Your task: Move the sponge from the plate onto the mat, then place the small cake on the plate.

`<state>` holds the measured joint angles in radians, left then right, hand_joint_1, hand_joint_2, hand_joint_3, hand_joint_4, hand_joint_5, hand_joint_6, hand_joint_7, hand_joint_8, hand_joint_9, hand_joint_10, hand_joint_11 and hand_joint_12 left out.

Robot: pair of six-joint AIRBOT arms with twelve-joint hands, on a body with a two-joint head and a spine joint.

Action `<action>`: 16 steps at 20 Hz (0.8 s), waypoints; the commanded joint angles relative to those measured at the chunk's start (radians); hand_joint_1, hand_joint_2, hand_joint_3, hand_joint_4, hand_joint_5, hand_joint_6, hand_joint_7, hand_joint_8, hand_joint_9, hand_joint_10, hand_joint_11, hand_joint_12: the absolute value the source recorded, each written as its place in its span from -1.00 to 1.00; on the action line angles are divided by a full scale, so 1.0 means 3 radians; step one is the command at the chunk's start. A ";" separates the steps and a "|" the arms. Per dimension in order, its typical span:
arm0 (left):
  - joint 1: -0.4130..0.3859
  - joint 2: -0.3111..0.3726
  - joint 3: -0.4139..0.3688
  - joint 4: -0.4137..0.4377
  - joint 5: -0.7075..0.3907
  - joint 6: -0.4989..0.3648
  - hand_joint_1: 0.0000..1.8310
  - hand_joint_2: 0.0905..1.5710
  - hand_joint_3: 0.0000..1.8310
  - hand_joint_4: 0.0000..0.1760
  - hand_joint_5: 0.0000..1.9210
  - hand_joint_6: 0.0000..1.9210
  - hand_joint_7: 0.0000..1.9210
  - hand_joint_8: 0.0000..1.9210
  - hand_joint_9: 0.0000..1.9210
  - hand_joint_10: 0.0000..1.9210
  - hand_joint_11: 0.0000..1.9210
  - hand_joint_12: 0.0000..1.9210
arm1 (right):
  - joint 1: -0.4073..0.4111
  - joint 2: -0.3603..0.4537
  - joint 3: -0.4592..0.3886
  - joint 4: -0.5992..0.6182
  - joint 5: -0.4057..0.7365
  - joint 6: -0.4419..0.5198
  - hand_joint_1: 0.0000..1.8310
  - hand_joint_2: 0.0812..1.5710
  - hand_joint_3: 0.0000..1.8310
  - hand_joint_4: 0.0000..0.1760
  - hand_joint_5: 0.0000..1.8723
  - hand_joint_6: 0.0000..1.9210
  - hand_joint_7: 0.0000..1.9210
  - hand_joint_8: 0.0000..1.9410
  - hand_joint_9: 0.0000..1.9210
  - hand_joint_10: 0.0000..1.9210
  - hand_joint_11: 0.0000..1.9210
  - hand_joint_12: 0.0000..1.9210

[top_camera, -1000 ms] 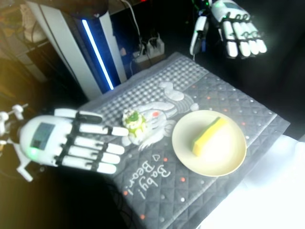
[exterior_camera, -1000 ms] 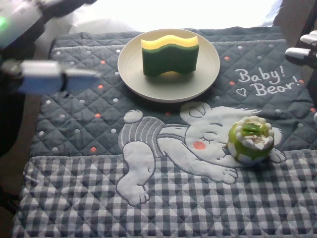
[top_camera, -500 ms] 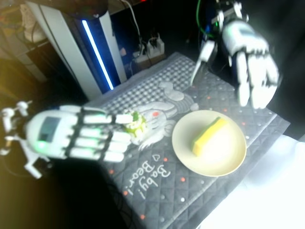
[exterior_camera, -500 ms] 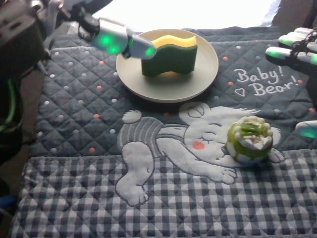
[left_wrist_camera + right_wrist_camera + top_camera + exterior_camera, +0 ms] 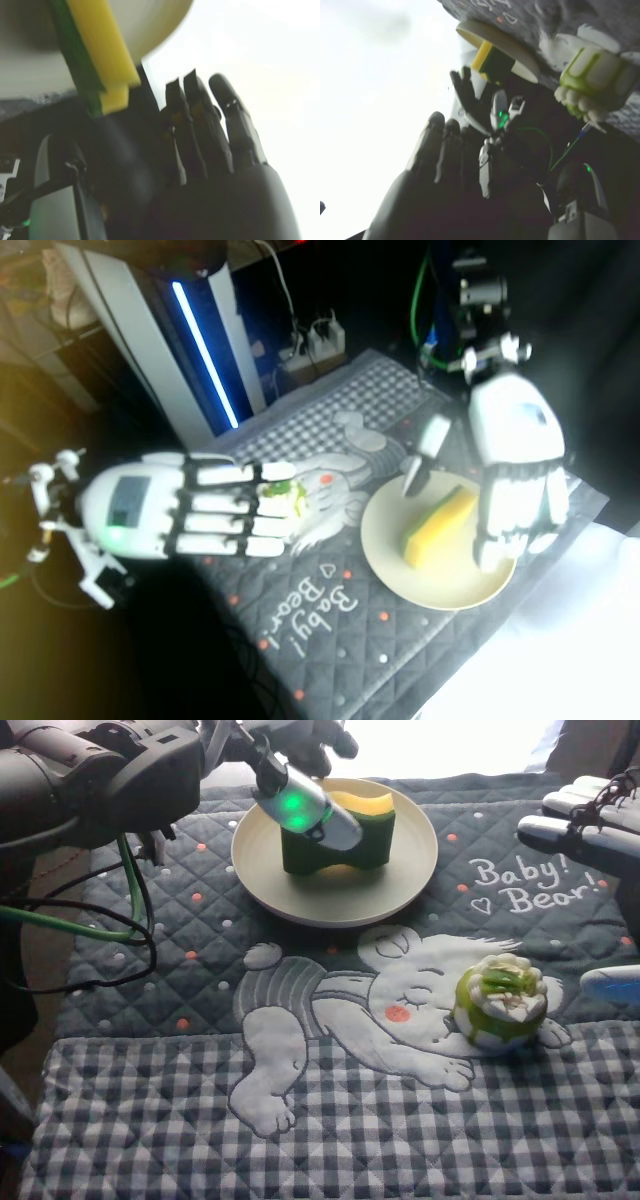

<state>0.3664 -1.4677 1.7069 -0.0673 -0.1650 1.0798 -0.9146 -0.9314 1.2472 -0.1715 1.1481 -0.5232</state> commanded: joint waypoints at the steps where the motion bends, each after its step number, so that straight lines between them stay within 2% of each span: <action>1: -0.0012 -0.0019 0.0031 -0.0037 -0.0321 -0.0004 0.11 0.28 -0.99 0.16 0.01 -0.29 0.02 -1.00 -0.11 -0.99 -0.76 -0.12 | 0.0052 0.0009 0.0012 0.0104 0.0414 0.0023 -0.56 0.35 -1.00 1.00 -1.00 -1.00 -1.00 -1.00 -1.00 -1.00 -1.00 -1.00; 2: 0.0003 -0.0044 0.0057 -0.0060 -0.0304 -0.0004 0.31 0.31 -1.00 -0.42 0.12 -0.16 0.16 -0.47 0.02 -0.99 -0.72 0.01 | 0.0058 0.0009 0.0012 0.0101 0.0414 0.0023 -0.55 0.34 -1.00 1.00 -1.00 -1.00 -1.00 -1.00 -1.00 -1.00 -1.00 -1.00; 3: 0.0013 -0.0074 0.0088 -0.0067 -0.0281 -0.0004 0.35 0.32 -0.99 -1.00 0.15 -0.31 0.09 -0.03 0.13 -0.95 -0.62 0.29 | 0.0060 0.0009 0.0014 0.0101 0.0414 0.0024 -0.57 0.34 -1.00 1.00 -1.00 -1.00 -1.00 -1.00 -1.00 -1.00 -0.97 -0.99; 4: 0.0015 -0.0101 0.0118 -0.0069 -0.0263 -0.0004 0.37 0.33 -0.99 -1.00 0.18 -0.43 0.06 0.12 0.18 -0.92 -0.63 0.49 | 0.0060 0.0009 0.0017 0.0101 0.0414 0.0028 -0.56 0.34 -1.00 1.00 -1.00 -1.00 -1.00 -1.00 -1.00 -1.00 -0.98 -0.99; 5: 0.0015 -0.0113 0.0134 -0.0070 -0.0250 -0.0004 0.36 0.33 -1.00 -1.00 0.19 -0.42 0.05 0.12 0.18 -0.91 -0.61 0.50 | 0.0060 0.0009 0.0019 0.0101 0.0414 0.0037 -0.56 0.35 -1.00 1.00 -1.00 -1.00 -1.00 -1.00 -1.00 -1.00 -1.00 -1.00; 6: 0.0017 -0.0117 0.0138 -0.0070 -0.0244 -0.0004 0.35 0.35 -1.00 -1.00 0.17 -0.35 0.01 0.15 0.12 -0.93 -0.65 0.44 | 0.0060 0.0009 0.0019 0.0101 0.0414 0.0043 -0.57 0.35 -1.00 1.00 -1.00 -1.00 -1.00 -1.00 -1.00 -1.00 -1.00 -1.00; 7: 0.0018 -0.0120 0.0140 -0.0070 -0.0242 -0.0004 0.34 0.34 -1.00 -0.70 0.13 -0.19 0.05 0.00 0.07 -0.97 -0.68 0.20 | 0.0060 0.0009 0.0019 0.0101 0.0414 0.0045 -0.59 0.34 -1.00 1.00 -1.00 -1.00 -1.00 -1.00 -1.00 -1.00 -1.00 -1.00; 8: 0.0020 -0.0125 0.0141 -0.0071 -0.0243 -0.0004 0.34 0.35 -1.00 -0.71 0.11 -0.10 0.04 -0.04 0.01 -0.99 -0.71 0.06 | 0.0060 0.0009 0.0020 0.0102 0.0414 0.0049 -0.63 0.35 -1.00 1.00 -1.00 -1.00 -1.00 -1.00 -1.00 -1.00 -1.00 -1.00; 10: 0.0020 -0.0123 0.0125 -0.0076 -0.0268 -0.0004 0.34 0.35 -1.00 -0.53 0.08 -0.06 0.07 -0.07 0.06 -0.98 -0.66 0.08 | 0.0060 0.0008 0.0022 0.0102 0.0413 0.0071 -0.65 0.37 -0.99 1.00 -1.00 -1.00 -1.00 -1.00 -1.00 -1.00 -1.00 -1.00; 11: 0.0019 -0.0089 0.0083 -0.0076 -0.0298 -0.0004 0.35 0.34 -1.00 -0.69 0.12 -0.19 0.08 -0.02 0.12 -0.96 -0.54 0.14 | 0.0059 0.0008 0.0022 0.0102 0.0412 0.0079 -0.65 0.38 -0.99 1.00 -1.00 -1.00 -1.00 -1.00 -1.00 -1.00 -1.00 -1.00; 12: 0.0017 -0.0046 0.0032 -0.0073 -0.0339 -0.0003 0.35 0.34 -1.00 -0.62 0.13 -0.18 0.08 -0.03 0.13 -0.97 -0.48 0.06 | 0.0059 0.0008 0.0022 0.0102 0.0412 0.0087 -0.66 0.37 -0.99 1.00 -1.00 -1.00 -1.00 -1.00 -1.00 -1.00 -1.00 -1.00; 13: 0.0009 0.0058 -0.0092 -0.0063 -0.0423 -0.0003 0.36 0.33 -1.00 -1.00 0.14 -0.29 0.12 -0.01 0.20 -0.95 -0.42 0.17 | 0.0059 0.0008 0.0022 0.0102 0.0412 0.0103 -0.69 0.37 -0.99 1.00 -1.00 -1.00 -1.00 -1.00 -1.00 -1.00 -0.97 -0.99; 14: -0.0005 0.0178 -0.0235 -0.0030 -0.0538 -0.0002 0.37 0.31 -1.00 -1.00 0.16 -0.34 0.16 -0.06 0.24 -0.94 -0.44 0.25 | 0.0059 0.0008 0.0022 0.0102 0.0412 0.0122 -0.70 0.38 -0.99 1.00 -1.00 -1.00 -1.00 -1.00 -1.00 -1.00 -0.97 -0.99; 15: -0.0020 0.0318 -0.0401 0.0021 -0.0646 -0.0002 0.38 0.29 -1.00 -1.00 0.16 -0.32 0.22 -0.20 0.27 -0.94 -0.35 0.20 | 0.0059 0.0009 0.0022 0.0102 0.0412 0.0139 -0.69 0.38 -1.00 1.00 -1.00 -1.00 -1.00 -1.00 -1.00 -1.00 -0.97 -0.99; 16: -0.0025 0.0561 -0.0681 0.0106 -0.0871 -0.0002 0.39 0.27 -1.00 -1.00 0.18 -0.36 0.28 -0.29 0.30 -0.96 -0.35 0.13 | 0.0059 0.0013 0.0022 0.0103 0.0412 0.0161 -0.64 0.38 -1.00 1.00 -1.00 -1.00 -1.00 -1.00 -1.00 -1.00 -0.99 -0.99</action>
<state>0.3779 -1.2930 1.4826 -0.0353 -0.2668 1.0771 -0.9085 -0.9310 1.2495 -0.1764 1.1534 -0.4824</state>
